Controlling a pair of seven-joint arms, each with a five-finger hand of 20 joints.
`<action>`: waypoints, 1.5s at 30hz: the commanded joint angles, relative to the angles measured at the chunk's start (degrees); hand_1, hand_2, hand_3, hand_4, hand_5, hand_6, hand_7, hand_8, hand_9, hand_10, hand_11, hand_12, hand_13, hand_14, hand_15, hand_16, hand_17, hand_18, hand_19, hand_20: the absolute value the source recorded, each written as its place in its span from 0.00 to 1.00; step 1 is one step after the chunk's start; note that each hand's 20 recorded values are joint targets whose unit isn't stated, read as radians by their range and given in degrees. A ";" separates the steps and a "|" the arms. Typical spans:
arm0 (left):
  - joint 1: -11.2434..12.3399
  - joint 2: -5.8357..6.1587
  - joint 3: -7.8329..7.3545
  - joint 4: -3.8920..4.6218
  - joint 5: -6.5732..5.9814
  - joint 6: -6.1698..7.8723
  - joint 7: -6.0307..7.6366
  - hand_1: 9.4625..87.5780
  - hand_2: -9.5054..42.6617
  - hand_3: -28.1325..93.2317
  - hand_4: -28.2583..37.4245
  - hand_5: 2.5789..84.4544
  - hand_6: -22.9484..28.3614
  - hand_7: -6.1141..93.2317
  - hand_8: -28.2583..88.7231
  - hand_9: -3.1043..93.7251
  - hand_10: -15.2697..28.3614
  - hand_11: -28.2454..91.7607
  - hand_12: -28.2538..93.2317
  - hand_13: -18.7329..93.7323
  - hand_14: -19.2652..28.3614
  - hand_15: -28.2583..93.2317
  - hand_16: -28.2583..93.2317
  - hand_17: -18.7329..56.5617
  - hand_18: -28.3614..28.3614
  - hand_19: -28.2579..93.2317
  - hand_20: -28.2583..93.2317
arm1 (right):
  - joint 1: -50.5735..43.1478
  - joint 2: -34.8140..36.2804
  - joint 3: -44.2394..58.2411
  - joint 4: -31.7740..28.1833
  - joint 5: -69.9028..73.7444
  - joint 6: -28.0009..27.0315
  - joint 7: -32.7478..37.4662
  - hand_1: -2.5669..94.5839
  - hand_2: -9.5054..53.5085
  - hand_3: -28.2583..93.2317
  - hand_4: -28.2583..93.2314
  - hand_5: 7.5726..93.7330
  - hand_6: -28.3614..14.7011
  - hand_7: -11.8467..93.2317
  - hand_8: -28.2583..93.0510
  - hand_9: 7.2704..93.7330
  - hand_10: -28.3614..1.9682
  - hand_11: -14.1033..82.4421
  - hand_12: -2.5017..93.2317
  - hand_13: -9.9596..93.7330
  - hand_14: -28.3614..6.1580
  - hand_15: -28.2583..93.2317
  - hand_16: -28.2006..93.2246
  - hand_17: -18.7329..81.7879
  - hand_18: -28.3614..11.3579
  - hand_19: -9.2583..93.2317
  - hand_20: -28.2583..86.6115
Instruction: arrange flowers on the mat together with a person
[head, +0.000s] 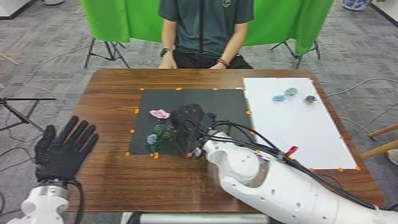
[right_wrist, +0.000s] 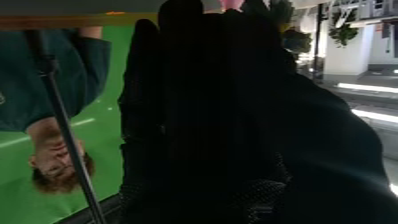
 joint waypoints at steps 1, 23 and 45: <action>-0.50 -0.34 0.40 0.63 -1.13 0.50 -0.49 0.22 0.41 0.81 0.00 0.50 0.61 0.14 0.16 0.45 0.67 0.36 0.27 0.43 0.71 0.45 0.16 0.19 0.70 0.49 0.29 | -1.46 -0.38 1.15 -0.61 -2.98 -0.56 -2.79 0.69 0.00 0.74 0.00 0.69 0.67 0.43 0.19 0.82 0.68 0.19 0.34 0.81 0.74 0.35 0.55 0.63 0.49 0.65 0.47; 0.01 -0.70 -0.73 0.60 -2.02 0.78 -0.84 0.22 0.41 0.81 0.00 0.50 0.61 0.14 0.16 0.45 0.68 0.36 0.27 0.43 0.71 0.46 0.16 0.19 0.70 0.49 0.28 | -11.79 1.06 16.21 -10.51 6.59 -4.99 -1.31 0.60 0.00 0.83 0.00 0.56 0.67 0.29 0.11 0.52 0.64 0.22 0.13 0.69 0.59 0.38 0.40 0.58 0.42 0.56 0.49; 3.26 -1.41 -2.65 -0.93 -2.05 0.32 1.16 0.22 0.41 0.81 0.00 0.50 0.61 0.14 0.16 0.45 0.67 0.36 0.27 0.43 0.70 0.45 0.16 0.20 0.70 0.49 0.29 | -45.99 7.19 59.18 -19.61 66.57 -7.79 -20.12 0.39 0.28 0.85 0.02 0.51 0.61 0.27 0.12 0.44 0.61 0.21 0.11 0.49 0.51 0.34 0.32 0.44 0.41 0.30 0.43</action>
